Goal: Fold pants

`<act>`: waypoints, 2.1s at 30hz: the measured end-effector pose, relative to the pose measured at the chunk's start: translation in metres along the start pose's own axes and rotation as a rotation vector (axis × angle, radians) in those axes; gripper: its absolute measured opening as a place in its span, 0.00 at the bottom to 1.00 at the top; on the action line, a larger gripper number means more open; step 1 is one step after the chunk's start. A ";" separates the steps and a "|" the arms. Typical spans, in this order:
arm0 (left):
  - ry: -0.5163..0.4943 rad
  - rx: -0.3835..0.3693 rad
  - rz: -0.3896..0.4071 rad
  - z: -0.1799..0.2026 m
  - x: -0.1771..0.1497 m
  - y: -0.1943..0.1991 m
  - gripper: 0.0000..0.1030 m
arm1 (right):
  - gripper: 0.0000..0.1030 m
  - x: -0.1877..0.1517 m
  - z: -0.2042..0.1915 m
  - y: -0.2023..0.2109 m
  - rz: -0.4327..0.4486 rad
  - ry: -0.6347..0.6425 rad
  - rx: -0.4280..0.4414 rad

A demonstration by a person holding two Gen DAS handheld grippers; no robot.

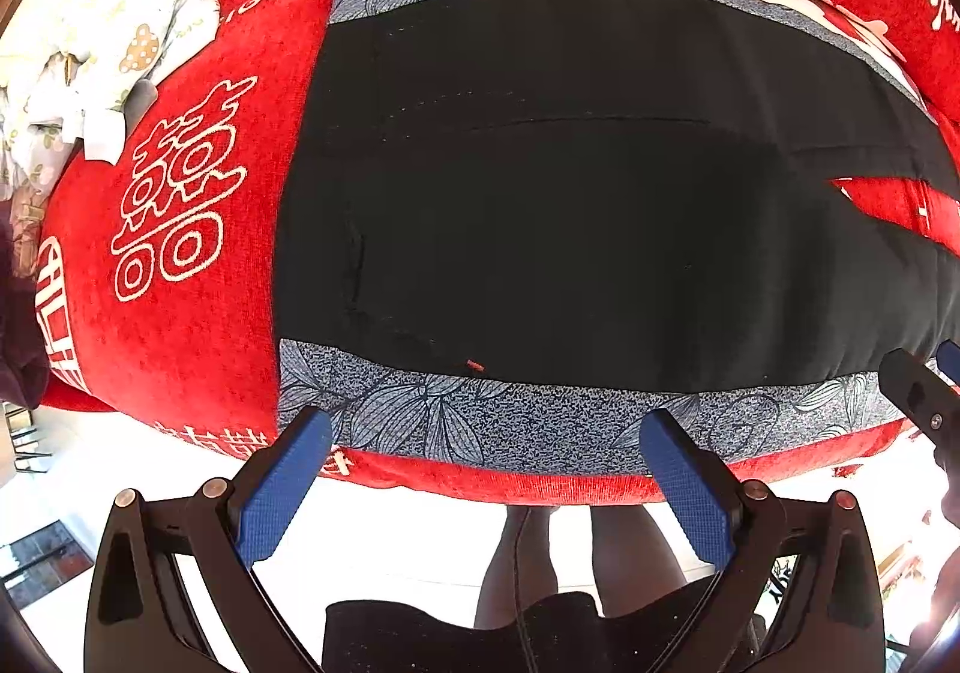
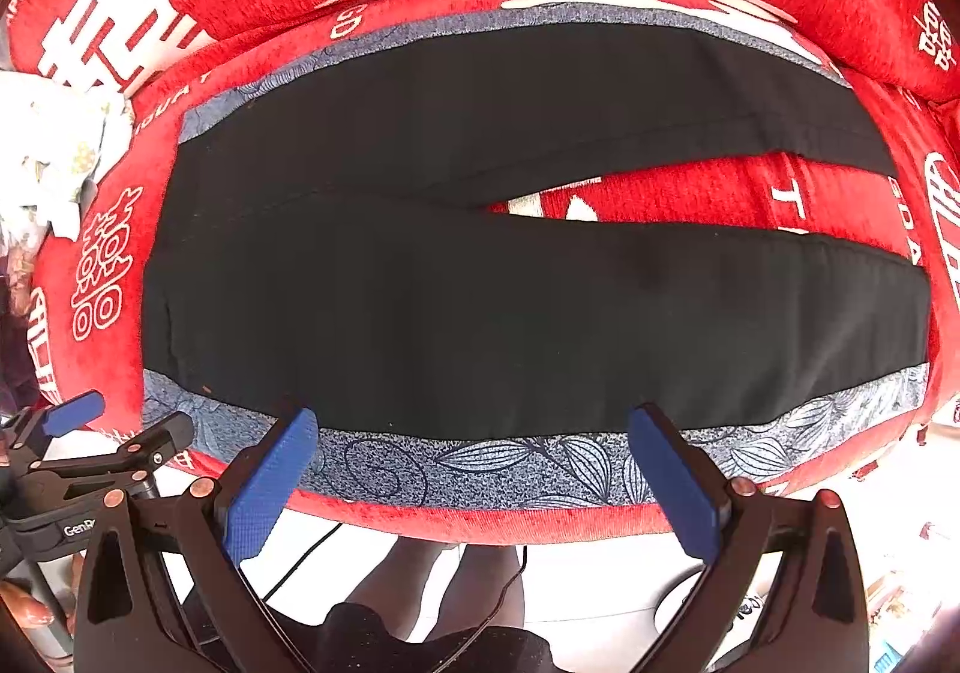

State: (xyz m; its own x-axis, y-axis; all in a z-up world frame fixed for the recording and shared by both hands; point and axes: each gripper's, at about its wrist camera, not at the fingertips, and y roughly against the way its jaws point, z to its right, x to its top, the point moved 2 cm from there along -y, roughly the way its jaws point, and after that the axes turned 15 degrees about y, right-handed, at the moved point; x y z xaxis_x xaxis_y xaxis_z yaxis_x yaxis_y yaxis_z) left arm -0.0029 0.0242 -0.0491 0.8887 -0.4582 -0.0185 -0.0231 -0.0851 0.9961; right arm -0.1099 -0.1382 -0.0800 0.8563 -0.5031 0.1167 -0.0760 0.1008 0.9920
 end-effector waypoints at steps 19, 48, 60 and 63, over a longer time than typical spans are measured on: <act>-0.005 0.001 0.003 0.001 -0.006 0.002 1.00 | 1.00 -0.003 -0.003 -0.003 -0.007 0.016 -0.014; 0.057 -0.109 0.030 -0.037 0.002 -0.023 1.00 | 1.00 -0.008 -0.007 -0.023 0.003 -0.020 0.056; 0.124 -0.362 -0.009 -0.060 -0.002 -0.029 1.00 | 0.93 -0.047 0.000 -0.038 0.094 -0.209 0.545; 0.129 -0.414 -0.033 -0.070 -0.011 -0.040 1.00 | 0.83 -0.071 -0.002 -0.065 0.039 -0.252 0.630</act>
State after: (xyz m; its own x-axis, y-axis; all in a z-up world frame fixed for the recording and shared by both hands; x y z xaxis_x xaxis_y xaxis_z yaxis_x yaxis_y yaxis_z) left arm 0.0201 0.0944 -0.0823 0.9364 -0.3446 -0.0664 0.1687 0.2761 0.9462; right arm -0.1652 -0.1072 -0.1529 0.7077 -0.7014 0.0851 -0.4533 -0.3583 0.8162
